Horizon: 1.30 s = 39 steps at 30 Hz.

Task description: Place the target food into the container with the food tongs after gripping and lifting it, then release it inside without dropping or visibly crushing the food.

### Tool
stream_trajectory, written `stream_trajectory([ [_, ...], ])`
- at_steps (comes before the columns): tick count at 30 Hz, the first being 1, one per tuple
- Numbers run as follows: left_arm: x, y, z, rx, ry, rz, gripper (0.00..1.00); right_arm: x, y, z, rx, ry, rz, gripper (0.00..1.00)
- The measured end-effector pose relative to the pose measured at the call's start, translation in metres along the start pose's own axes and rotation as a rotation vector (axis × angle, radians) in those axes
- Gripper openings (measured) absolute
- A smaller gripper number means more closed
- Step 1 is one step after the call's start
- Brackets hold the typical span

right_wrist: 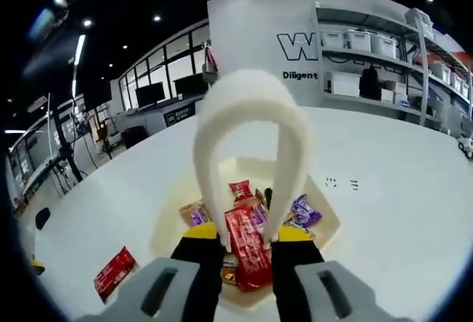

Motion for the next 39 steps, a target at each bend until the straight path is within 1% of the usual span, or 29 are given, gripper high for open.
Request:
stream_trajectory([
  [3,0.000,0.000,0.001,0.001,-0.002,0.002,0.85,-0.004,0.004,-0.002,0.007,0.004,0.011,0.19],
  [6,-0.001,0.001,0.004,0.003,-0.006,0.004,0.85,-0.009,0.008,-0.004,-0.008,0.005,0.018,0.19],
  [12,-0.006,0.005,0.007,0.005,-0.006,0.017,0.85,-0.018,0.003,-0.010,-0.008,0.011,0.014,0.19],
  [16,-0.009,0.007,0.009,0.005,-0.008,0.026,0.85,-0.022,0.007,-0.010,-0.009,0.009,0.024,0.19],
  [24,-0.012,0.013,0.016,0.015,-0.021,0.043,0.85,-0.040,0.010,-0.025,-0.024,0.025,0.037,0.19],
  [31,-0.022,0.019,0.020,0.027,-0.017,0.060,0.85,-0.050,0.011,-0.031,-0.041,0.027,0.035,0.19],
  [37,-0.026,0.023,0.026,0.031,-0.029,0.074,0.85,-0.061,0.011,-0.037,-0.039,0.037,0.028,0.18],
  [39,-0.028,0.024,0.028,0.032,-0.035,0.077,0.85,-0.067,0.011,-0.039,-0.052,0.038,0.029,0.18],
])
Point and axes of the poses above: the point that each gripper's makers call its tool centre point, and the gripper's own axes: x roughly forward along the fingers, z roughly to its right, y roughly out of its top, the point moved 8 cm from there along -x, roughly backward along the fingers, and after that the axes turned 11 degrees about z, right-handed, at the moved point
